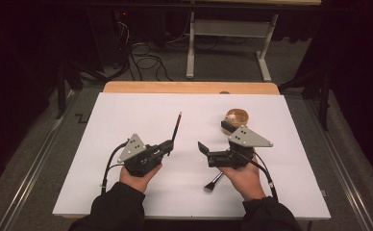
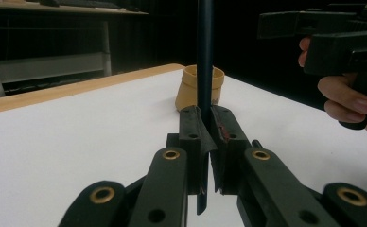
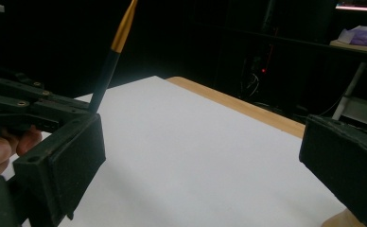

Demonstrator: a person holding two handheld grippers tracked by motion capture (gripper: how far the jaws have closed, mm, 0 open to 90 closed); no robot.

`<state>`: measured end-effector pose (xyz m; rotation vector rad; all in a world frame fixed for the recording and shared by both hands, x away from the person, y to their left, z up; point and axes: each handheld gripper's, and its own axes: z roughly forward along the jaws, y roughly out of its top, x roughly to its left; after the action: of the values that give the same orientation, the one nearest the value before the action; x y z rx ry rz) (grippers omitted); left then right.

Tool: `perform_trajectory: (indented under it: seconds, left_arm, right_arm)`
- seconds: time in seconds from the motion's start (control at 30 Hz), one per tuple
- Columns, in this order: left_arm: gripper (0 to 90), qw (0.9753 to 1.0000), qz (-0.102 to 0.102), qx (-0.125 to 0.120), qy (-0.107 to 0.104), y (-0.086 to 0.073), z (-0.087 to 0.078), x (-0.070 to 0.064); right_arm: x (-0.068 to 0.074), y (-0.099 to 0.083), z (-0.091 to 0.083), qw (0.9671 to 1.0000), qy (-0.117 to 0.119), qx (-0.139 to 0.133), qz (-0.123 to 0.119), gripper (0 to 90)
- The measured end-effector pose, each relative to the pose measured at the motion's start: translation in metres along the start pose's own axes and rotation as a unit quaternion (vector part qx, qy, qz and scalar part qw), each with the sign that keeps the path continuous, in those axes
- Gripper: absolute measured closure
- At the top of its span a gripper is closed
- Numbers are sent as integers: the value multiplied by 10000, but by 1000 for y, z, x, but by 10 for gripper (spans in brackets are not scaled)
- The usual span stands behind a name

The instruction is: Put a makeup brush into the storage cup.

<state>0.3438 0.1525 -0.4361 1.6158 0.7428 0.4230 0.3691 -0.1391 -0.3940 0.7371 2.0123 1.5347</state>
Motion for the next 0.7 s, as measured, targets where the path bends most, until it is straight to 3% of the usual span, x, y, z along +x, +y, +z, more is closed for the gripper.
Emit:
perform_trajectory:
  seconds: [0.2, 0.7]
  left_arm:
    - [845, 10000, -10, 34, -37, -4, 4, -3]
    - [845, 9997, 45, 68, -222, -9, 12, -19]
  right_arm:
    - [4, -6, 2, 9999, 25, 59, -87, 18]
    - [12, -8, -7, 9990, 407, -102, 179, 48]
